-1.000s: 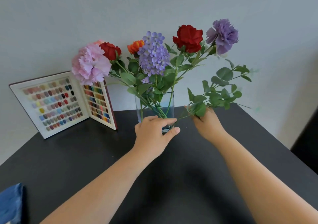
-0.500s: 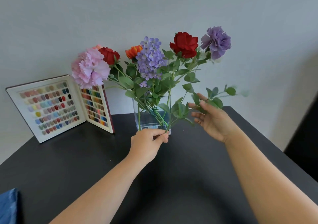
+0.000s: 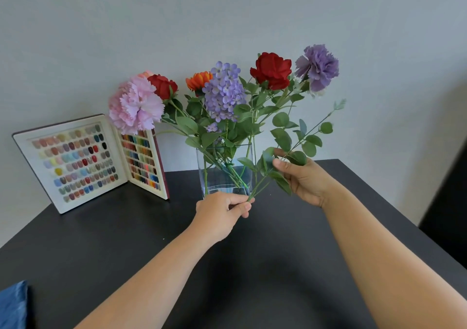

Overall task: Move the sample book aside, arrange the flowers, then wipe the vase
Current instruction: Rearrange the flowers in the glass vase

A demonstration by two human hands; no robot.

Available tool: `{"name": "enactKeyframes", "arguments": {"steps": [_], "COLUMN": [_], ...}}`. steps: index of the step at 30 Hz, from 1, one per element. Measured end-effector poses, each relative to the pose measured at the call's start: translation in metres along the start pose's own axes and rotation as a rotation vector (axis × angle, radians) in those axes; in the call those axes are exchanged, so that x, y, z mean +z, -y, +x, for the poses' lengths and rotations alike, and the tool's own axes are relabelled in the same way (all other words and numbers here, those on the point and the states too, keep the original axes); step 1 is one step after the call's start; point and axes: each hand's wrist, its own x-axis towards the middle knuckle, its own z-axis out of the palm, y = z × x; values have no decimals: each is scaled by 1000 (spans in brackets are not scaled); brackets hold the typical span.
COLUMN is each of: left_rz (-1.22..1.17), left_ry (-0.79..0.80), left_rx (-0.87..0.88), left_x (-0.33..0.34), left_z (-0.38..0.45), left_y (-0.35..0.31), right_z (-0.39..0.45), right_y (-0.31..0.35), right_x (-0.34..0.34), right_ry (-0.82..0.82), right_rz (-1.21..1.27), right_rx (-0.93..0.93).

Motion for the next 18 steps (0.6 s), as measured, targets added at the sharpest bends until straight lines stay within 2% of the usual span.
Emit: {"name": "enactKeyframes", "arguments": {"steps": [4, 7, 9, 13, 16, 18], "left_rz": [31, -17, -56, -91, 26, 231], "left_ry": [123, 110, -25, -443, -570, -626], "left_rx": [8, 39, 98, 281, 459, 593], "left_x": [-1, -9, -20, -62, -87, -96], "left_z": [2, 4, 8, 20, 34, 47], "left_y": [-1, -1, 0, -12, -33, -46], "right_z": [-1, -1, -1, 0, 4, 9], "right_y": [2, 5, 13, 44, 74, 93], "right_x": [3, 2, -1, -6, -2, 5], "right_ry": [25, -8, -49, -148, -185, -213], "right_rz": [6, -18, -46, -152, -260, -304], "right_rx": [-13, -50, -94, -239, -399, -500]}}
